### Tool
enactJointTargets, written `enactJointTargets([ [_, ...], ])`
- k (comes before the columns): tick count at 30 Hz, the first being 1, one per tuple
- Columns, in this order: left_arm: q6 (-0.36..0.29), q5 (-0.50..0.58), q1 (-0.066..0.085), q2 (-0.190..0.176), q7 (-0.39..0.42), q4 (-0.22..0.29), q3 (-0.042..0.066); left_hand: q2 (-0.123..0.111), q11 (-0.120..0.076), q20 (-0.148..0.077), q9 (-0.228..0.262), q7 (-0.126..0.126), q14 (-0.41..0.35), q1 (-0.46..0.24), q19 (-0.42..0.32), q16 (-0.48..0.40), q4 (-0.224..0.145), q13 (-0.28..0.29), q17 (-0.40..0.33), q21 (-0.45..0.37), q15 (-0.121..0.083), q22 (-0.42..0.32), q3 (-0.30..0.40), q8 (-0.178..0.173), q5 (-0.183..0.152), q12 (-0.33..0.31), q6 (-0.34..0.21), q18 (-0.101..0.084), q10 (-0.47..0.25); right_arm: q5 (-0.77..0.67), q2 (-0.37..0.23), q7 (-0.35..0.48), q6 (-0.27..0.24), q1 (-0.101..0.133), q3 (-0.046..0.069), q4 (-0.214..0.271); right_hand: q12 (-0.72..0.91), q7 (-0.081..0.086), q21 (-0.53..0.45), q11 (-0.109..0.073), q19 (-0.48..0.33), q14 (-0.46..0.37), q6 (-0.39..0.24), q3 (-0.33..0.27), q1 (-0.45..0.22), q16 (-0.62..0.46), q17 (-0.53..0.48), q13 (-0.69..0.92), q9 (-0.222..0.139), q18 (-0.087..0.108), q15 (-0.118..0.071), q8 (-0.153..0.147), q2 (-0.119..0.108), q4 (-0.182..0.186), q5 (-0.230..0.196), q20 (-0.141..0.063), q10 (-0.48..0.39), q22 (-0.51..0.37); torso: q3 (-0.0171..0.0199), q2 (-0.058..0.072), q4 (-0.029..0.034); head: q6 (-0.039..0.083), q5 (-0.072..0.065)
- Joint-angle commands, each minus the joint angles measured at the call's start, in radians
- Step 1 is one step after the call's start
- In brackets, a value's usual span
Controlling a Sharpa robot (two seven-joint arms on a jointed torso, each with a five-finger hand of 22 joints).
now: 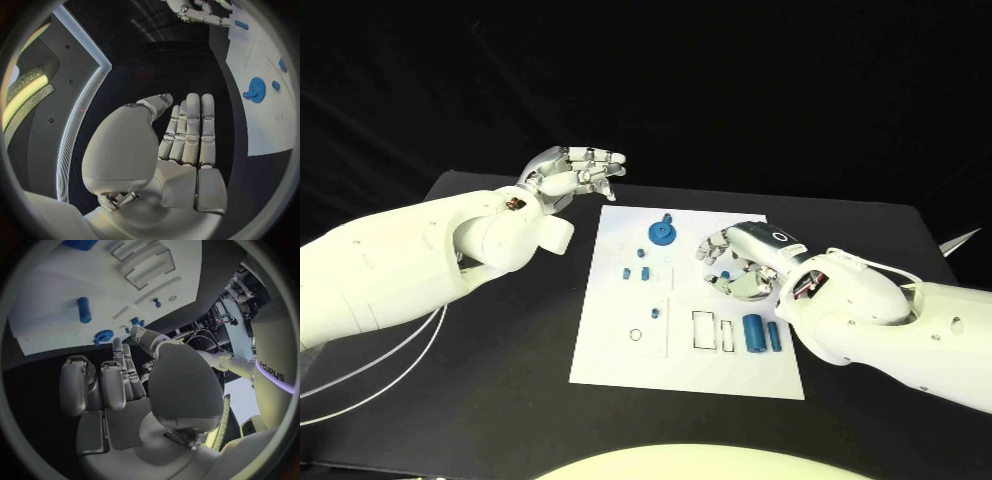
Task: Assemble the parts on the task board
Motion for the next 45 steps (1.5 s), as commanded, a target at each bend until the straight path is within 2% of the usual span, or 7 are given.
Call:
enactJointTargets([
  [1, 0.012, 0.003, 0.001, 0.004, 0.007, -0.001, 0.0, 0.007, -0.003, 0.001, 0.001, 0.003, -0.004, -0.003, 0.006, -0.003, 0.001, -0.001, -0.001, -0.005, 0.001, -0.001, -0.004, -0.003, 0.004, 0.005, 0.001, 0.013, -0.007, 0.066, -0.014, 0.008, 0.089, 0.013, 0.0, -0.024, 0.002, -0.001, -0.018, 0.003, 0.014, 0.04, -0.024, -0.049, -0.007, 0.001, -0.005, -0.007, -0.007, 0.013, 0.008, -0.016, -0.005, 0.016, 0.005, 0.007, -0.029, 0.128, -0.0005, -0.002, -0.0014, 0.013, -0.027],
  [2, 0.012, 0.003, 0.001, 0.006, 0.007, -0.002, -0.001, 0.007, -0.003, 0.001, 0.001, 0.003, -0.004, -0.003, 0.006, -0.003, 0.001, -0.001, -0.001, -0.005, 0.001, -0.001, -0.004, -0.003, 0.004, 0.005, 0.001, 0.013, -0.007, 0.069, -0.016, 0.01, 0.096, 0.016, 0.001, -0.03, 0.001, 0.0, -0.024, 0.004, 0.012, 0.039, -0.03, -0.077, -0.013, -0.001, -0.009, -0.011, -0.008, 0.014, 0.01, -0.021, -0.005, 0.024, 0.005, 0.007, -0.04, 0.126, -0.0002, -0.003, -0.0015, 0.013, -0.032],
  [4, 0.014, 0.003, 0.001, 0.009, 0.007, -0.005, -0.002, 0.007, -0.003, 0.001, 0.001, 0.003, -0.004, -0.003, 0.006, -0.003, 0.001, -0.001, -0.001, -0.005, 0.001, -0.001, -0.004, -0.003, 0.004, 0.005, 0.001, 0.013, -0.007, 0.071, -0.019, 0.013, 0.112, 0.021, 0.001, -0.046, 0.017, -0.001, -0.036, 0.01, 0.012, 0.037, -0.041, -0.251, 0.05, 0.0, -0.015, -0.034, -0.019, 0.016, 0.015, -0.039, 0.041, 0.059, 0.011, 0.011, -0.074, 0.121, 0.0012, -0.005, -0.0014, 0.014, -0.036],
  [6, 0.015, 0.003, 0.0, 0.011, 0.007, -0.006, -0.003, 0.007, -0.003, 0.001, 0.001, 0.003, -0.004, -0.003, 0.006, -0.003, 0.001, -0.001, -0.001, -0.005, 0.001, -0.001, -0.004, -0.003, 0.004, 0.005, 0.001, 0.013, -0.007, 0.068, -0.019, 0.013, 0.13, 0.023, 0.001, -0.059, 0.031, -0.001, -0.044, 0.013, 0.012, 0.036, -0.04, -0.326, 0.102, 0.001, -0.018, -0.052, -0.027, 0.017, 0.018, -0.051, 0.059, 0.09, 0.013, 0.014, -0.093, 0.118, 0.0015, -0.004, -0.0029, 0.016, -0.037],
  [17, 0.022, 0.003, 0.0, 0.013, 0.004, -0.01, -0.005, 0.007, -0.003, 0.001, 0.002, 0.002, -0.004, -0.003, 0.006, -0.004, 0.001, -0.001, -0.001, -0.006, 0.001, -0.002, -0.005, -0.002, 0.003, 0.006, 0.001, 0.013, -0.006, 0.067, 0.002, 0.01, 0.255, 0.024, -0.001, -0.111, 0.054, -0.012, -0.075, 0.016, 0.007, 0.035, -0.035, -0.377, 0.163, 0.004, -0.022, -0.077, -0.036, 0.022, 0.021, -0.064, 0.073, 0.144, 0.014, 0.016, -0.106, 0.104, 0.0013, -0.003, 0.0002, 0.014, -0.041],
  [27, 0.028, 0.003, 0.0, 0.018, 0.001, -0.013, -0.006, 0.007, -0.003, 0.001, 0.002, 0.002, -0.004, -0.003, 0.007, -0.004, 0.001, -0.001, -0.001, -0.006, 0.001, -0.002, -0.006, -0.002, 0.003, 0.006, 0.001, 0.013, -0.006, 0.069, 0.026, 0.016, 0.249, 0.017, -0.004, -0.131, 0.091, -0.003, -0.047, -0.003, 0.022, 0.033, 0.002, -0.33, 0.192, -0.002, -0.036, -0.086, -0.042, 0.017, 0.004, -0.062, 0.085, 0.176, 0.012, 0.003, -0.029, 0.117, -0.0009, -0.004, 0.0001, 0.011, -0.04],
  [45, 0.028, 0.003, 0.0, 0.014, -0.001, -0.013, -0.006, 0.007, -0.003, 0.001, 0.002, 0.002, -0.004, -0.002, 0.007, -0.004, 0.0, -0.002, -0.002, -0.007, 0.001, -0.002, -0.006, -0.002, 0.003, 0.006, 0.001, 0.013, -0.006, 0.065, 0.043, 0.025, 0.215, 0.002, -0.005, -0.144, 0.051, -0.015, -0.007, -0.023, 0.039, 0.036, 0.098, -0.072, 0.191, 0.004, -0.04, -0.094, -0.033, 0.008, -0.013, -0.036, 0.064, 0.192, 0.01, -0.014, 0.119, 0.14, 0.0003, -0.004, -0.001, 0.007, -0.038],
])
